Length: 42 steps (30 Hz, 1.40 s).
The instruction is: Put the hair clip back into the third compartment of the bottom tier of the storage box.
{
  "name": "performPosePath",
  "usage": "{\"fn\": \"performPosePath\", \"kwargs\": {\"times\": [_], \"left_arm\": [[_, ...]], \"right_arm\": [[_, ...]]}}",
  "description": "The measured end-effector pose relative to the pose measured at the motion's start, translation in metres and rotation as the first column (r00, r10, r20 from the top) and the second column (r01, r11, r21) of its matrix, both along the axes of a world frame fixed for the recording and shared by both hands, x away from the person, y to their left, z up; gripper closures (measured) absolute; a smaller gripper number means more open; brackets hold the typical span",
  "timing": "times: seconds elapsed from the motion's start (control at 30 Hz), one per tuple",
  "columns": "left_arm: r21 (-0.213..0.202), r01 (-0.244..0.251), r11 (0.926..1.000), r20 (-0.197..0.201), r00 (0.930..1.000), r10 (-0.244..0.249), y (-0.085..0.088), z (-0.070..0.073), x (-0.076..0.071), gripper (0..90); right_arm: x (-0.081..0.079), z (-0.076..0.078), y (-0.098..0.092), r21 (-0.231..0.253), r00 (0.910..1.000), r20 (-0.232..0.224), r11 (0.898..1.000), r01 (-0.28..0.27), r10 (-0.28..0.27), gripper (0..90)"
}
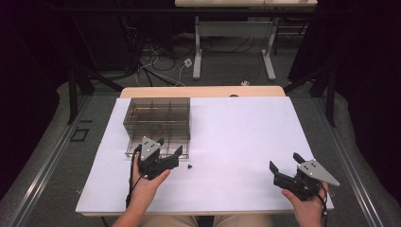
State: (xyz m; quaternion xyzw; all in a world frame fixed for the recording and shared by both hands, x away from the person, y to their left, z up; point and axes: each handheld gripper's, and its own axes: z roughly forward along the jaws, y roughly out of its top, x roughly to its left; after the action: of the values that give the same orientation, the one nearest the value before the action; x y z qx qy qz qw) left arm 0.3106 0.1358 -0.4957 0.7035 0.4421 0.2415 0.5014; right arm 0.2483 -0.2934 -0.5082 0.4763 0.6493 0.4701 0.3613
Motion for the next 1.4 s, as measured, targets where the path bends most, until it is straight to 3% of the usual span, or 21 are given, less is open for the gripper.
{"fn": "performPosePath", "kwargs": {"times": [0.1,0.13,0.2,0.33,0.7,0.97,1.17,1.23,1.33,1.4], "left_arm": [[0.018,0.008,0.9998,-0.006,0.9999,-0.008,-0.006,-0.002,0.002,24.3],[0.018,0.011,0.9998,-0.012,0.9999,-0.011,-0.008,-0.003,0.003,24.7],[0.032,0.012,0.9994,-0.017,0.9998,-0.012,-0.011,-0.004,0.004,24.9],[0.047,0.017,0.9987,-0.035,0.9993,-0.015,-0.018,-0.007,0.005,27.9],[0.047,0.028,0.9985,-0.112,0.9934,-0.023,-0.03,-0.016,0.007,32.2],[0.063,0.038,0.9973,-0.218,0.9757,-0.023,-0.041,-0.021,0.009,38.9],[0.081,0.039,0.996,-0.297,0.9546,-0.014,-0.043,-0.023,0.011,42.1],[0.068,0.029,0.9972,-0.313,0.9496,-0.007,-0.044,-0.025,0.013,42.5],[0.064,0.026,0.9976,-0.353,0.9356,-0.002,-0.046,-0.026,0.014,44.7],[0.069,0.022,0.9973,-0.361,0.9325,0.004,-0.046,-0.028,0.016,45.9]], "right_arm": [[0.0,0.0,0.0,0.0,1.0,0.003,1.0,-0.001,0.001,11.7],[-0.001,0.001,-0.002,-0.014,0.9997,-0.022,1.0,-0.005,0.004,11.7],[-0.001,0.001,-0.002,-0.014,0.9998,-0.022,1.0,-0.004,0.004,11.7],[0.0,0.0,-0.001,-0.005,1.0,0.003,1.0,-0.002,0.002,11.8],[0.0,0.0,-0.002,0.003,1.0,0.005,1.0,0.003,-0.003,11.8],[0.0,0.0,-0.002,0.002,1.0,0.001,1.0,0.001,-0.001,11.8],[0.0,0.0,-0.002,0.004,1.0,-0.001,1.0,0.002,-0.002,11.9],[0.0,0.0,-0.002,0.001,1.0,0.0,1.0,0.0,0.0,12.0],[0.001,-0.001,-0.002,0.005,1.0,0.002,1.0,0.0,0.0,12.0],[0.001,-0.001,-0.002,0.007,1.0,0.002,1.0,-0.002,0.002,12.1]]}}
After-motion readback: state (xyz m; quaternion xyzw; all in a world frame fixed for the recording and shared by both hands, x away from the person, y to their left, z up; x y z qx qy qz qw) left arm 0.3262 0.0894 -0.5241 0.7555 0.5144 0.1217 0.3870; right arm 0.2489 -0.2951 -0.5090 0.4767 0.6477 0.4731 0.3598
